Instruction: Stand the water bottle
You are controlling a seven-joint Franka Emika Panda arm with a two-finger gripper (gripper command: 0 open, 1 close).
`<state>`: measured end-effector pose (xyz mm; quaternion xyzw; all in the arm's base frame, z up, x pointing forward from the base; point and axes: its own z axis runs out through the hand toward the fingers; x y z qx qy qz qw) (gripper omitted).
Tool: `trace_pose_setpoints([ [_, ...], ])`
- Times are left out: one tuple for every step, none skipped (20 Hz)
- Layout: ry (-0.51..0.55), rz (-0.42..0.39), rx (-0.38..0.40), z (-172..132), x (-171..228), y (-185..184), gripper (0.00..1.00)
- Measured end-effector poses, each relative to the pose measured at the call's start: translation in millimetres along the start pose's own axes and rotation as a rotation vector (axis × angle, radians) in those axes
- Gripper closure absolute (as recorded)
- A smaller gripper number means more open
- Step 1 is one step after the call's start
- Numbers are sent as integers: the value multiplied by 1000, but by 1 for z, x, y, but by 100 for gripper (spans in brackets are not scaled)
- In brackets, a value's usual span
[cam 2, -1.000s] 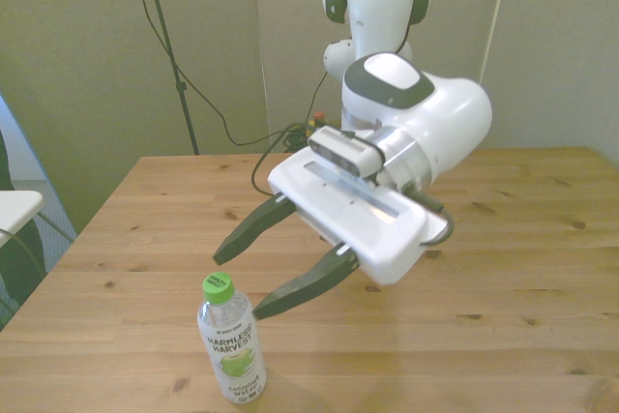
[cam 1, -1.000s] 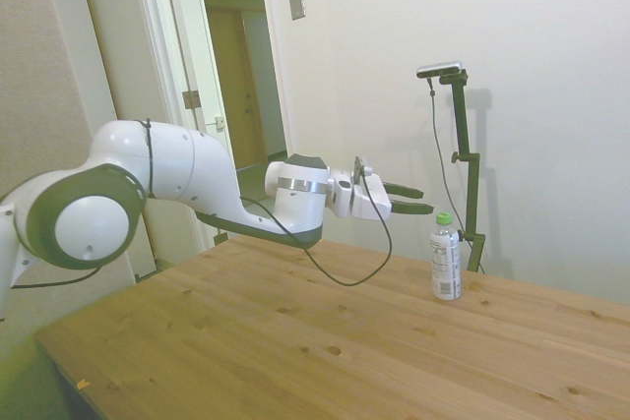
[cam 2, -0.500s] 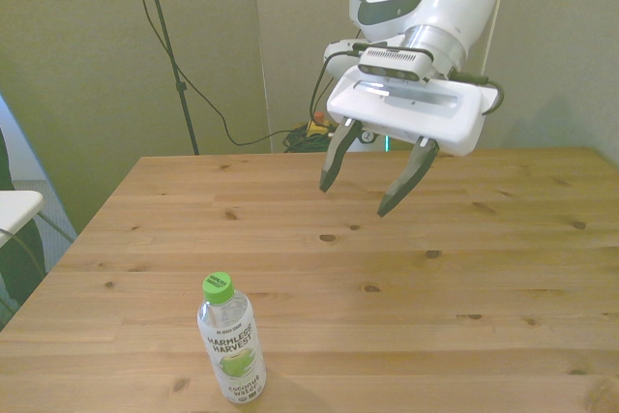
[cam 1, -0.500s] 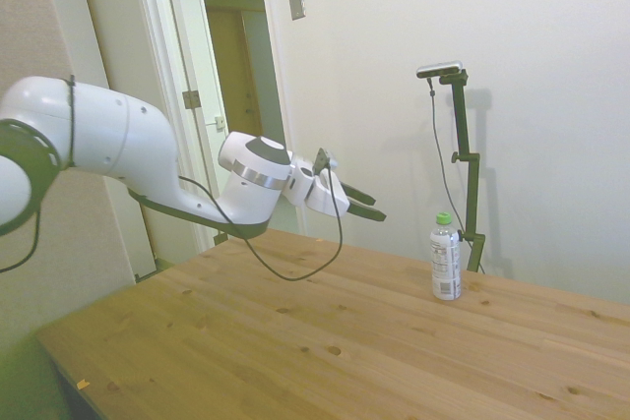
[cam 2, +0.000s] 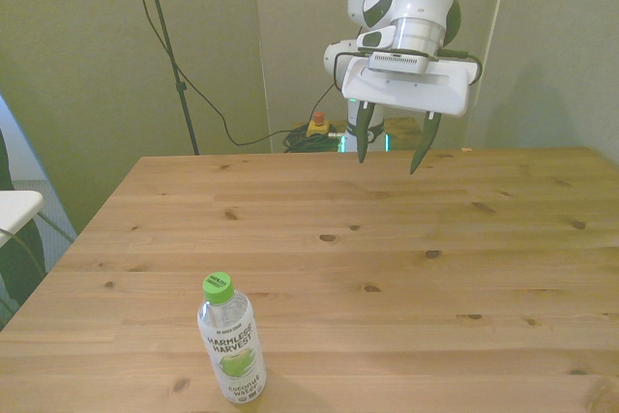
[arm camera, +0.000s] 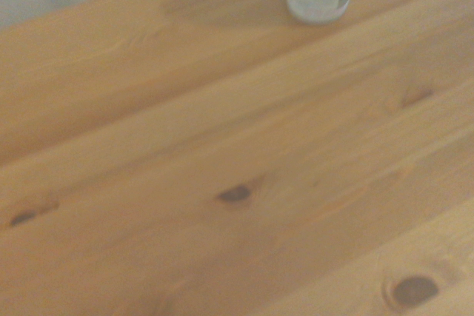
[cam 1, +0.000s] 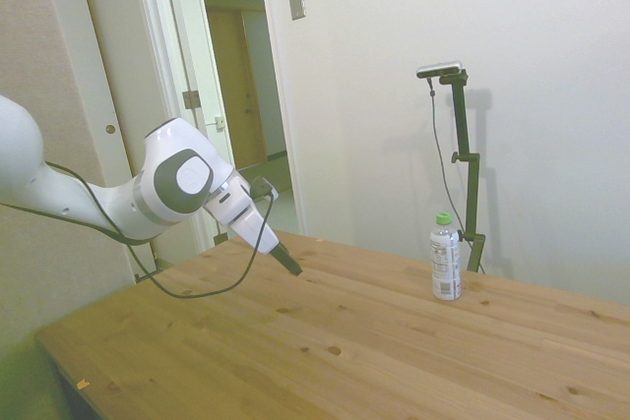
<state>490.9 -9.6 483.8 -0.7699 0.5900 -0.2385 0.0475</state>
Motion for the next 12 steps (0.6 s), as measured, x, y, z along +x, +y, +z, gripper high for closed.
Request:
trace_pose_setpoints([
  [-39, -29, -21, -7, 0, 4, 0],
  [-75, -59, -43, -14, 3, 9, 0],
  [-109, -92, -66, -19, 7, 14, 0],
  [-139, -126, -88, -24, 11, 20, 0],
  [-167, -163, -112, -27, 15, 25, 0],
  [-198, -195, -134, -30, 17, 30, 0],
  [-232, -230, -154, -32, 16, 35, 0],
  [-260, -269, -179, -34, 16, 39, 0],
  [-283, -310, -205, -35, 13, 42, 0],
  [-303, -344, -228, -37, 11, 44, 0],
  [-313, -366, -245, -39, 12, 46, 0],
  [-318, -384, -257, -40, 14, 48, 0],
])
